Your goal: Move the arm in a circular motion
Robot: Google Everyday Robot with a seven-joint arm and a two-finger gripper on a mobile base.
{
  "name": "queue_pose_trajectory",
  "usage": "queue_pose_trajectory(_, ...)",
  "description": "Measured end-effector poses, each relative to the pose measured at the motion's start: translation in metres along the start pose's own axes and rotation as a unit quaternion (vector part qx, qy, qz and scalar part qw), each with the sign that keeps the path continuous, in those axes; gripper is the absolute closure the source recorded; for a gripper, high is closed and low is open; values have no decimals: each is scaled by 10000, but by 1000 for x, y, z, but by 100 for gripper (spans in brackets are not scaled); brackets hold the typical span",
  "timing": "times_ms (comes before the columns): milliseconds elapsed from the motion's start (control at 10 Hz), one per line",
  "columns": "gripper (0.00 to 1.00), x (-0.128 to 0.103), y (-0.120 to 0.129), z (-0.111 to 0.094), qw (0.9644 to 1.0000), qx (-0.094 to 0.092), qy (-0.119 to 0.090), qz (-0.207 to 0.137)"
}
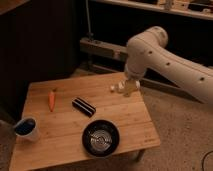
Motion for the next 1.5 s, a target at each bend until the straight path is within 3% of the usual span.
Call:
queue_pose_trajectory(300,20,69,15,-5,9985,73,-56,535)
queue_pose_trajectory(400,20,96,33,-14,9980,127,-122,611)
queue_pose_trajectory(600,20,115,61,-25,9984,201,-224,480)
queue_pose_trajectory(800,20,114,93,-38,9987,292,-374,183)
queue_pose_trajectory(1200,20,46,149,-52,9949,352,-737,-591)
queue_pose_trajectory(1500,20,-48,201,-61,9845,298,-1011,-1400)
